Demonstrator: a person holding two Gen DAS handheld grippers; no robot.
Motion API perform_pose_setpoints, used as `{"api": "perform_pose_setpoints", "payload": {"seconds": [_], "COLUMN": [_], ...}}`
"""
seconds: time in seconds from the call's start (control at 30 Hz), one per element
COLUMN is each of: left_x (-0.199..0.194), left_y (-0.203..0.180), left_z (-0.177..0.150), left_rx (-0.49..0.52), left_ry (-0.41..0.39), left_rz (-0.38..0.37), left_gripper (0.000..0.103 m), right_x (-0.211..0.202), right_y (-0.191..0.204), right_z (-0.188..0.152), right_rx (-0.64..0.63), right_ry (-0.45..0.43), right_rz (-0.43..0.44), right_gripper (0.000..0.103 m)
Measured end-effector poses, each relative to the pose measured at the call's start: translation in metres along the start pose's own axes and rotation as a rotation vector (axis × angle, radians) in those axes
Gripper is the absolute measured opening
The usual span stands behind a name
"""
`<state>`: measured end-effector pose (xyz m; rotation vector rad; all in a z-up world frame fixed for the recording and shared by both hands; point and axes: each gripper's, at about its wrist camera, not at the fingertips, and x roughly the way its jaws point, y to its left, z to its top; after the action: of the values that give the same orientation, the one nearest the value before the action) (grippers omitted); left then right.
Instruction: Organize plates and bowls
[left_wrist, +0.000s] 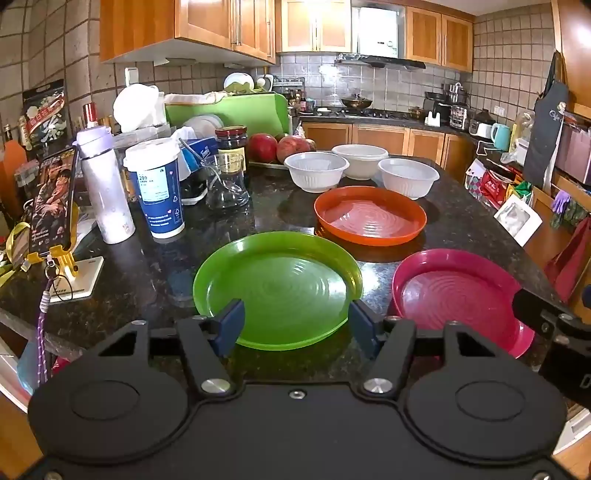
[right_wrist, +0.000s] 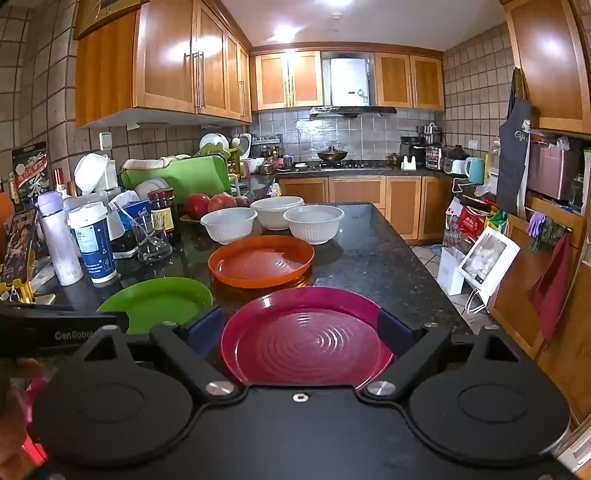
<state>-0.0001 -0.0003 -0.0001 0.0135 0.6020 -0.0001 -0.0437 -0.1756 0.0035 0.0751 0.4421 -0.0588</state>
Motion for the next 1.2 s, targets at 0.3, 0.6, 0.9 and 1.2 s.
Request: {"api": "perform_pose_setpoints", "payload": {"seconds": [0.3, 0.6, 0.9, 1.2], "left_x": [-0.005, 0.003, 0.004, 0.005], "left_y": [0.002, 0.007, 0.008, 0.008], "left_z": [-0.005, -0.004, -0.003, -0.003], "left_rx": [-0.008, -0.002, -0.002, -0.001], "left_ry": [-0.007, 0.017, 0.019, 0.021], "left_rz": [-0.004, -0.003, -0.003, -0.004], "left_gripper": [0.065, 0.065, 0.065, 0.065], "right_x": [-0.001, 0.007, 0.009, 0.010], "right_y": [0.001, 0.002, 0.002, 0.004], "right_z": [-0.004, -0.002, 0.001, 0.001], "right_rx": [-0.002, -0.007, -0.008, -0.011], "right_ry": [0.005, 0.043, 0.043, 0.045], "right_rz": [-0.006, -0.005, -0.008, -0.005], "right_gripper": [0.094, 0.094, 0.094, 0.094]}}
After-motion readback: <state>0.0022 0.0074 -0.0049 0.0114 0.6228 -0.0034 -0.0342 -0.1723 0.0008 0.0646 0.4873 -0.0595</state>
